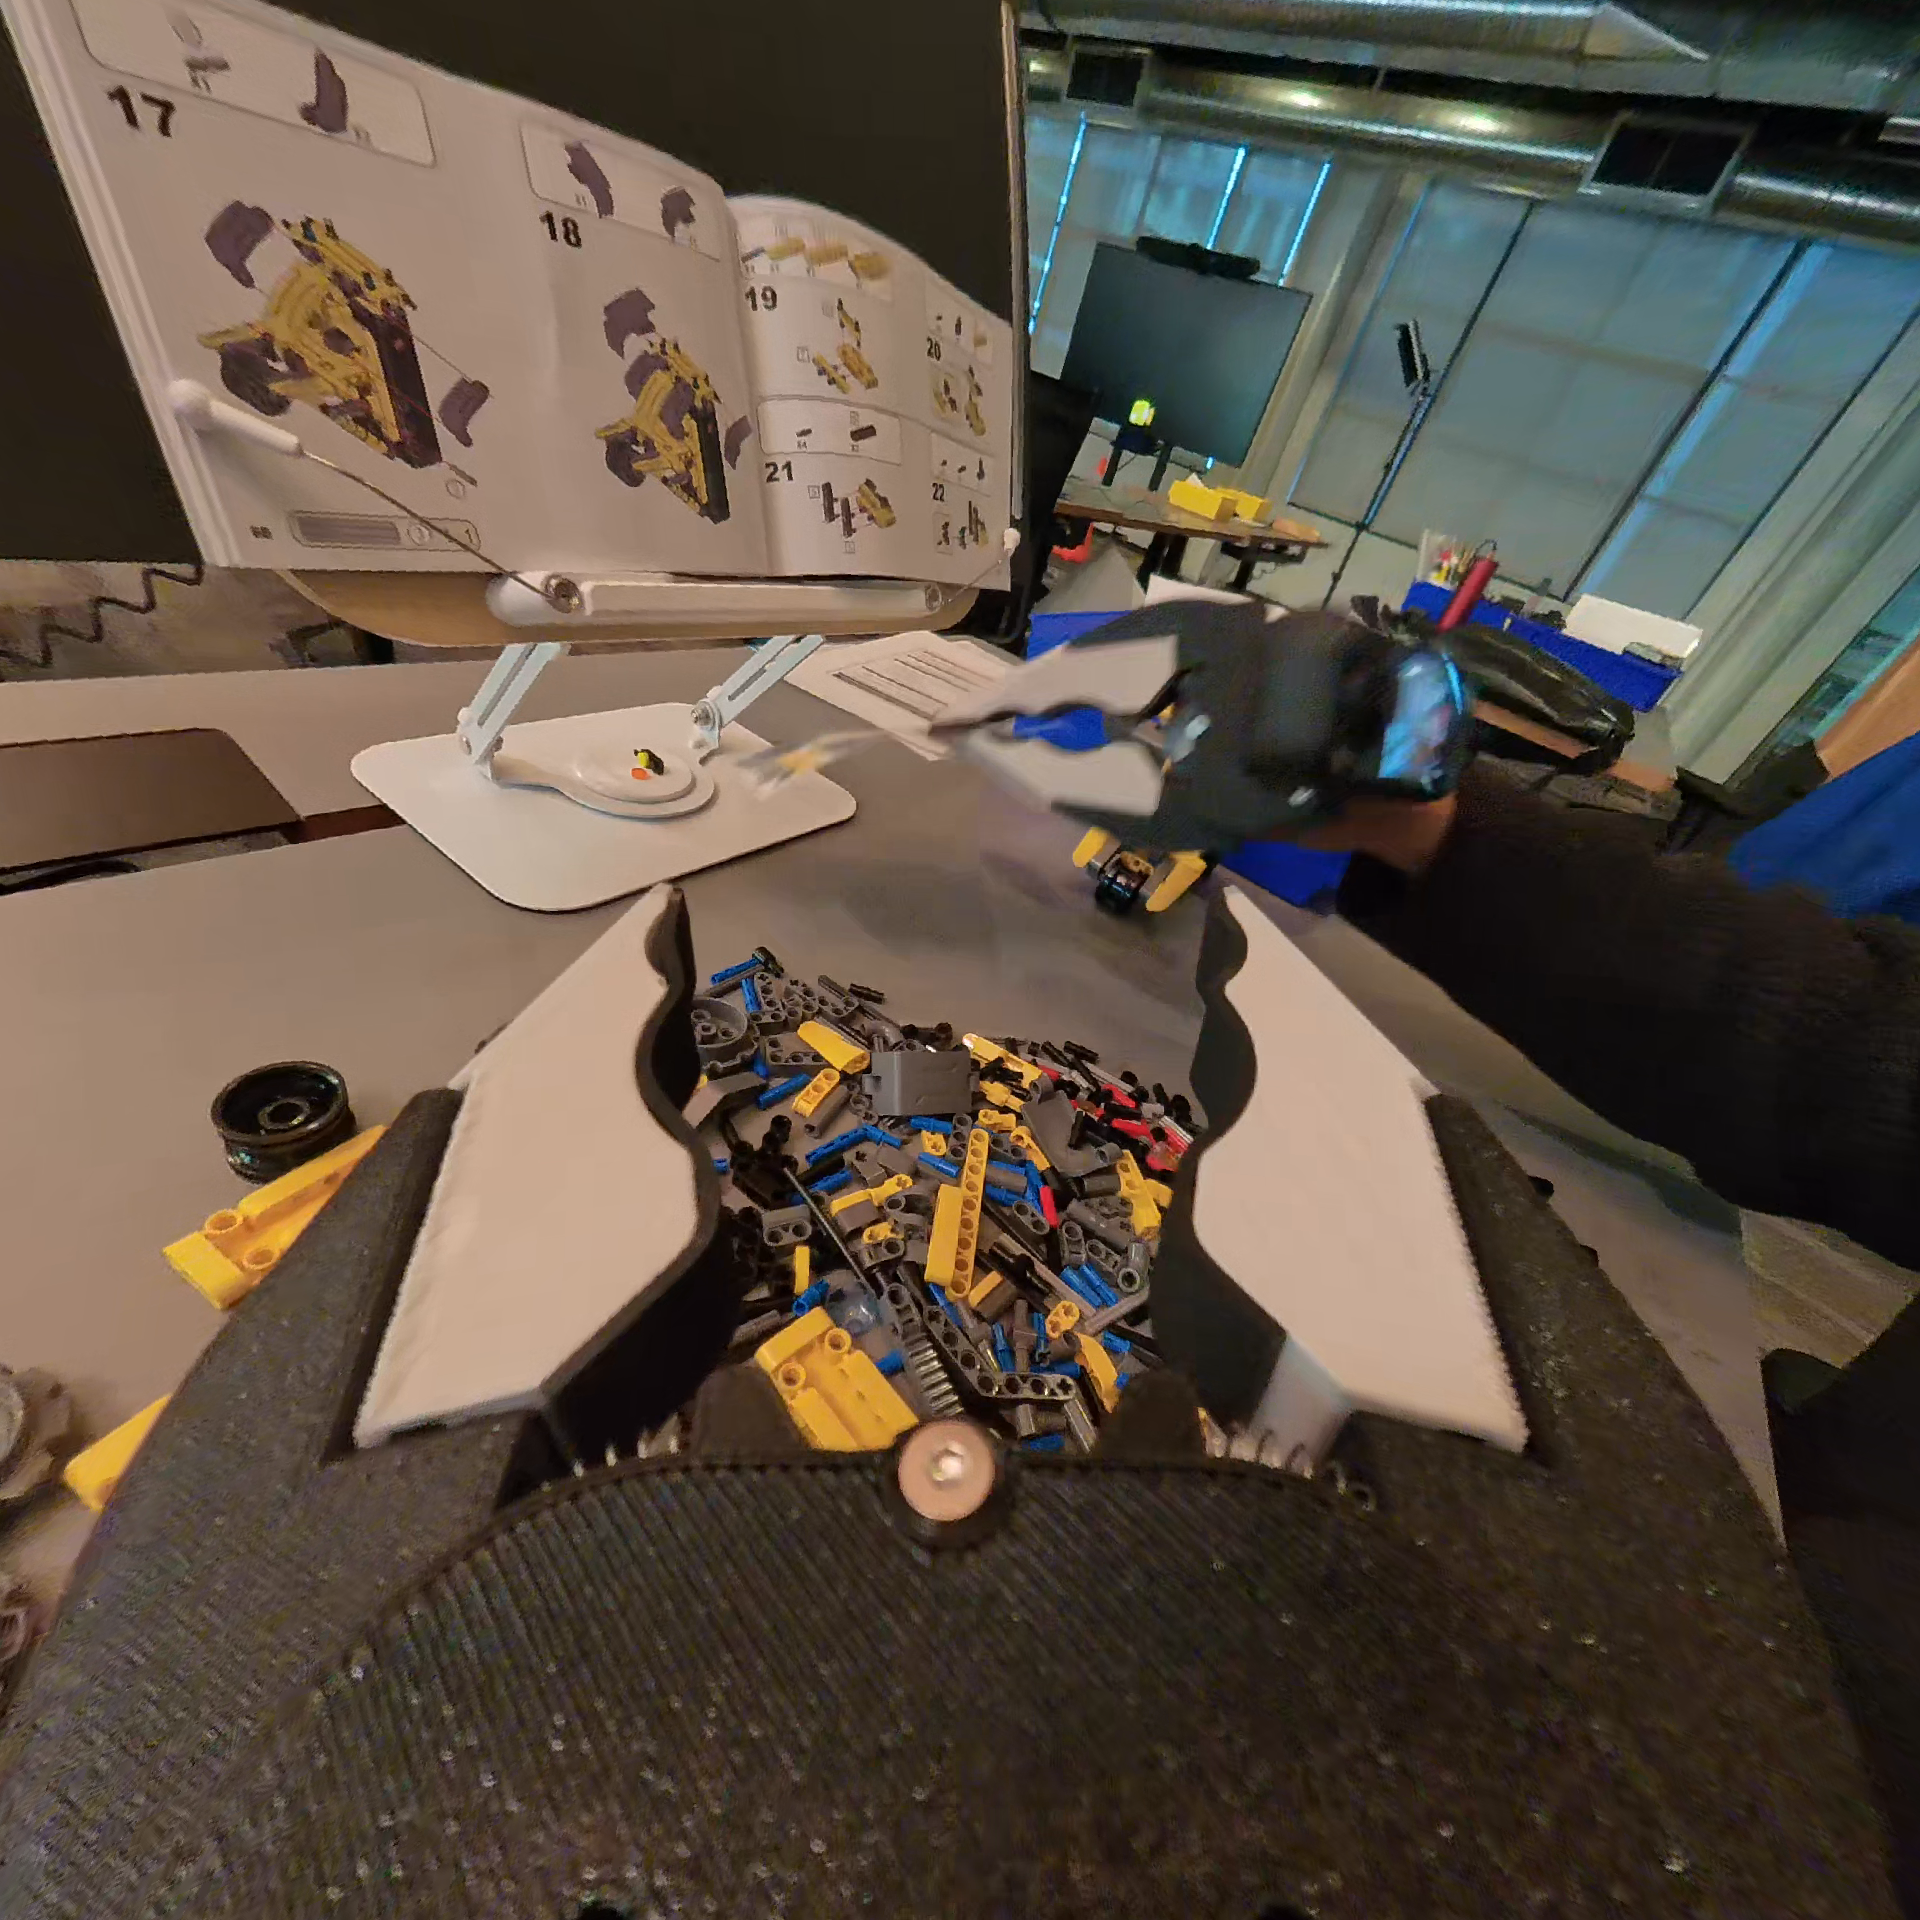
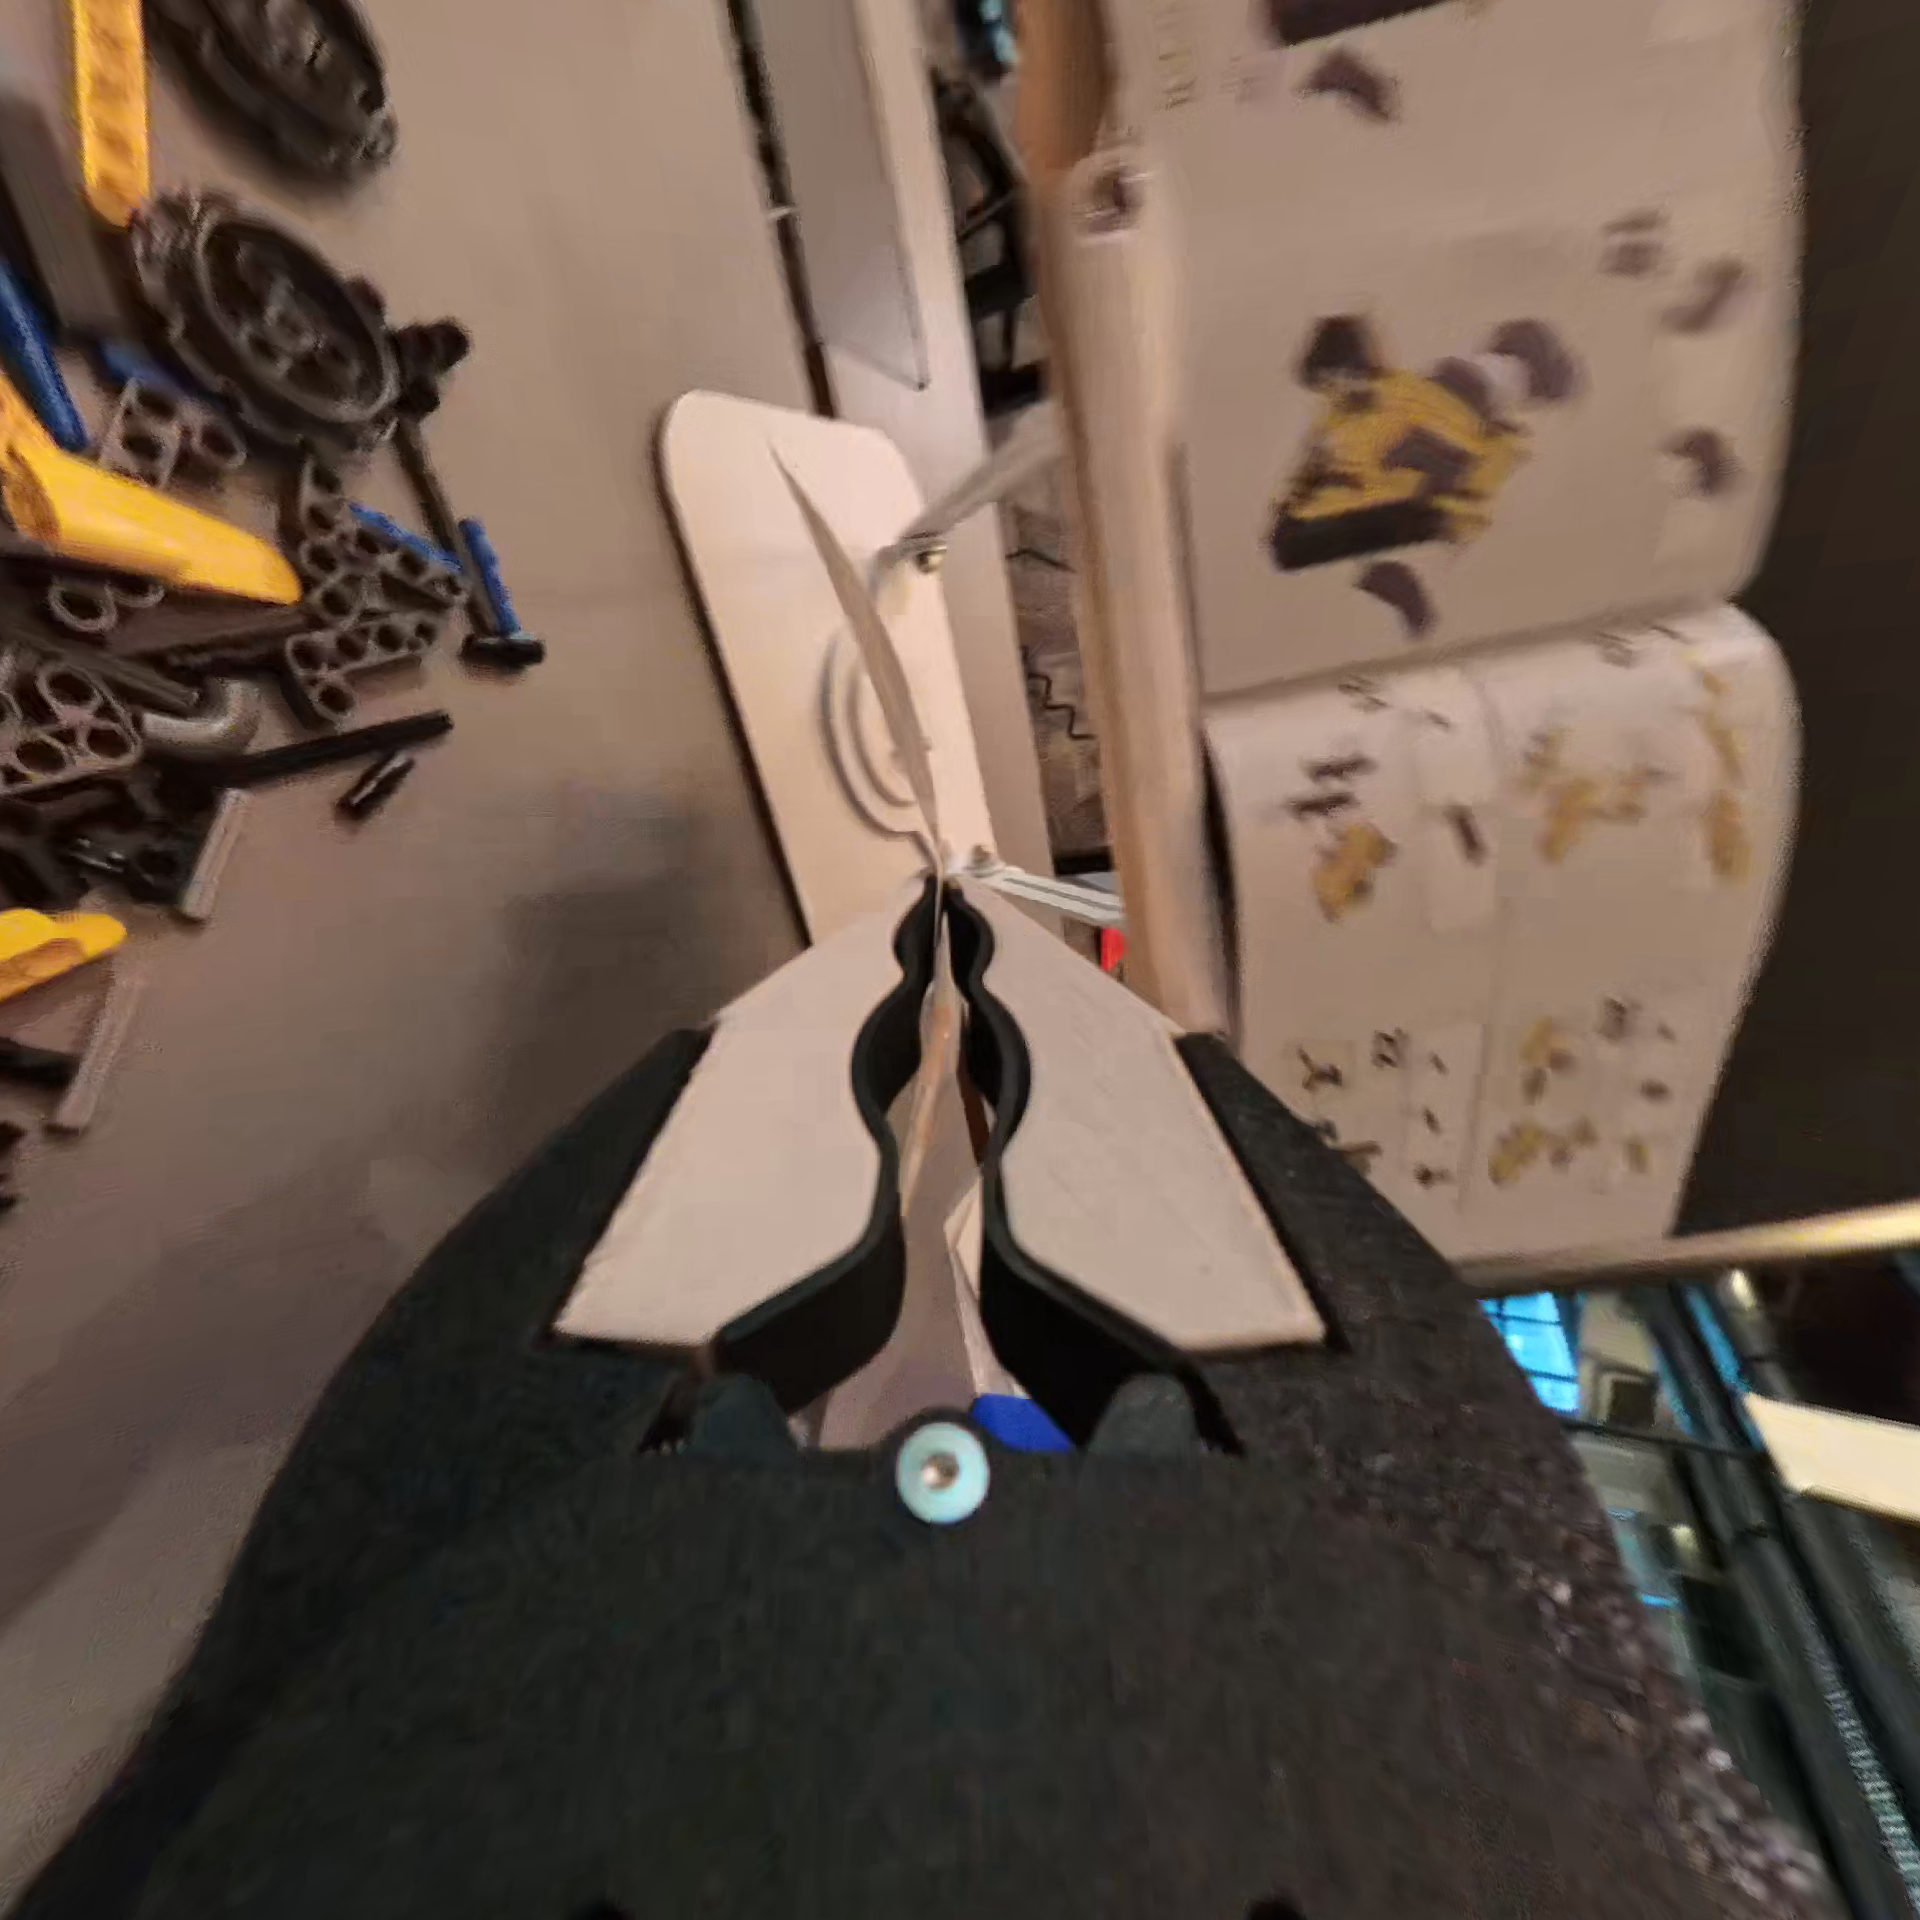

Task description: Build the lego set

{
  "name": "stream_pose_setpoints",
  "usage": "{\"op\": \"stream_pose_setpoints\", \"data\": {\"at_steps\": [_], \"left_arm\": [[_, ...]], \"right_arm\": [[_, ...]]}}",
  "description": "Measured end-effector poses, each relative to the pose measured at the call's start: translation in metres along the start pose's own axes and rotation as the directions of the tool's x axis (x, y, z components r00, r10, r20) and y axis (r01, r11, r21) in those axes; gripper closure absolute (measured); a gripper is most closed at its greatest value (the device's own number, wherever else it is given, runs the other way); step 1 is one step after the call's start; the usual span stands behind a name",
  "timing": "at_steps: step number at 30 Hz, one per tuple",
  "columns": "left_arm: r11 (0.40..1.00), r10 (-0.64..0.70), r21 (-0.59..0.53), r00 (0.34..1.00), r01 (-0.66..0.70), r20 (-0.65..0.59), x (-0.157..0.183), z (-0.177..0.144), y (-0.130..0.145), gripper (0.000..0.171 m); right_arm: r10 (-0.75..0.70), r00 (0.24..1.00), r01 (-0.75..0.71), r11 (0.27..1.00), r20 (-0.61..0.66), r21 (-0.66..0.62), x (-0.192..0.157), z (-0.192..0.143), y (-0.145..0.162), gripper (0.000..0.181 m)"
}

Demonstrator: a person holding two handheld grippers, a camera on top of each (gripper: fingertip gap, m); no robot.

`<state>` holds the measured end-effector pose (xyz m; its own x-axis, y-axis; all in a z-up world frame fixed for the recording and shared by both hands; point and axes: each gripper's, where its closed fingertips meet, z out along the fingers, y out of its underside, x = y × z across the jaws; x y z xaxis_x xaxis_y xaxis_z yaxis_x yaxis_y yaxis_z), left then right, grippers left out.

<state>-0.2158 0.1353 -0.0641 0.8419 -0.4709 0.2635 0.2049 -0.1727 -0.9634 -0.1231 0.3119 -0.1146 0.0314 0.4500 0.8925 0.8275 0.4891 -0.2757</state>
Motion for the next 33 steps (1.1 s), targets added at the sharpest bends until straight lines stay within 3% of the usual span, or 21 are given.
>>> {"op": "stream_pose_setpoints", "data": {"at_steps": [4, 7, 9, 12, 16, 21, 26, 28, 31, 33], "left_arm": [[0.999, 0.017, 0.032, 1.000, -0.018, 0.006, 0.001, -0.007, -0.006, 0.081], [0.999, 0.013, 0.033, 1.000, -0.013, 0.011, 0.000, -0.008, -0.006, 0.081], [0.999, 0.005, 0.033, 1.000, -0.005, 0.002, 0.001, -0.008, -0.005, 0.081], [1.000, 0.010, 0.018, 1.000, -0.010, -0.002, 0.002, -0.005, -0.001, 0.081], [0.999, 0.031, -0.011, 0.999, -0.031, 0.017, -0.001, 0.000, 0.007, 0.081], [0.998, 0.053, -0.035, 0.998, -0.053, -0.017, 0.012, 0.011, 0.017, 0.083], [0.975, 0.208, 0.083, 0.977, -0.204, -0.049, 0.066, 0.018, 0.010, 0.110], [0.979, 0.187, 0.094, 0.982, -0.183, -0.038, 0.084, 0.026, 0.014, 0.124], [0.993, 0.116, 0.016, 0.992, -0.115, -0.050, 0.101, 0.046, 0.038, 0.128], [0.993, 0.113, -0.006, 0.991, -0.114, -0.077, 0.114, 0.053, 0.051, 0.127]], "right_arm": [[-0.162, 0.986, 0.167, 0.978, 0.046, -0.123, -0.036, 0.027, 0.025, 0.180], [-0.133, 0.982, 0.156, 0.970, 0.132, -0.185, -0.058, 0.026, 0.046, 0.157], [-0.048, 0.978, 0.092, 0.972, 0.201, -0.215, -0.069, 0.020, 0.055, 0.149], [0.071, 0.977, -0.027, 0.977, 0.201, -0.212, -0.065, 0.006, 0.054, 0.150], [0.349, 0.907, -0.327, 0.936, 0.235, -0.126, -0.051, -0.037, 0.033, 0.151], [0.634, 0.698, -0.668, 0.744, 0.334, -0.018, -0.035, -0.104, 0.026, 0.150], [0.782, 0.511, -0.842, 0.538, 0.357, 0.026, -0.045, -0.163, 0.052, 0.150], [0.844, 0.398, -0.916, 0.389, 0.359, 0.101, -0.045, -0.185, 0.059, 0.153], [0.885, 0.211, -0.964, 0.117, 0.414, 0.241, -0.043, -0.215, 0.072, 0.151], [0.903, 0.137, -0.970, 0.039, 0.408, 0.239, -0.050, -0.227, 0.088, 0.147]]}}
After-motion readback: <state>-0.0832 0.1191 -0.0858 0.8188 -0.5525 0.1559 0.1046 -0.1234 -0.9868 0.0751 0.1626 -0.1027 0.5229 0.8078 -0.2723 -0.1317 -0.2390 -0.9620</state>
